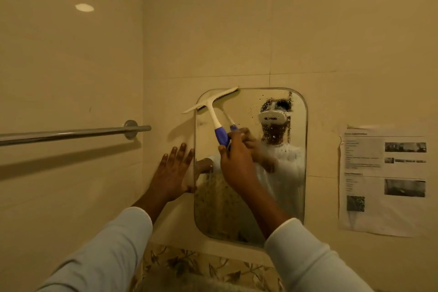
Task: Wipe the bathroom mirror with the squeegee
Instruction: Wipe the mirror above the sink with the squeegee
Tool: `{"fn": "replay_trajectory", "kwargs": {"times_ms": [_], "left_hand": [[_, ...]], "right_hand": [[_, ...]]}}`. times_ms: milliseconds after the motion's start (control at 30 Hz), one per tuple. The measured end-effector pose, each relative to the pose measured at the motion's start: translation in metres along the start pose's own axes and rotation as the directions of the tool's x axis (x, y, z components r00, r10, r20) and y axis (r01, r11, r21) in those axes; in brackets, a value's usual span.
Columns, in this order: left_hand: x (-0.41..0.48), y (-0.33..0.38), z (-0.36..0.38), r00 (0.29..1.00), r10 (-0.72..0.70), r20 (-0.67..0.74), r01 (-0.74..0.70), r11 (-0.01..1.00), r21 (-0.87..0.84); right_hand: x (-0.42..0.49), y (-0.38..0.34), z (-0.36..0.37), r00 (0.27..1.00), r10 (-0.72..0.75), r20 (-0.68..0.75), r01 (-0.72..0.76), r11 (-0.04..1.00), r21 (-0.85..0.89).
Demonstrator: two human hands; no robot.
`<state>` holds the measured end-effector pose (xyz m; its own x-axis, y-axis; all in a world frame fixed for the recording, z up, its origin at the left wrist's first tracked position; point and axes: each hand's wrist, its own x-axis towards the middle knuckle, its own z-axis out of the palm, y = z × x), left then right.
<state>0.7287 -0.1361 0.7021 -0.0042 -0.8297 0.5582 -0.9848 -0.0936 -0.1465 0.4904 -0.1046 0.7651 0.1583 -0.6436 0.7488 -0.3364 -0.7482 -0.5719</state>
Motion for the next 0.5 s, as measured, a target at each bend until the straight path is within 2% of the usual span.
{"fn": "replay_trajectory", "kwargs": {"times_ms": [100, 500], "left_hand": [[0.002, 0.001, 0.005, 0.999, -0.023, -0.024, 0.023, 0.999, 0.025], [0.003, -0.001, 0.01, 0.999, -0.03, -0.041, 0.034, 0.996, 0.082]], "right_hand": [[-0.002, -0.005, 0.019, 0.998, 0.048, -0.027, -0.045, 0.993, 0.112], [0.008, -0.012, 0.058, 0.982, 0.172, -0.082, -0.141, 0.946, 0.293]]}}
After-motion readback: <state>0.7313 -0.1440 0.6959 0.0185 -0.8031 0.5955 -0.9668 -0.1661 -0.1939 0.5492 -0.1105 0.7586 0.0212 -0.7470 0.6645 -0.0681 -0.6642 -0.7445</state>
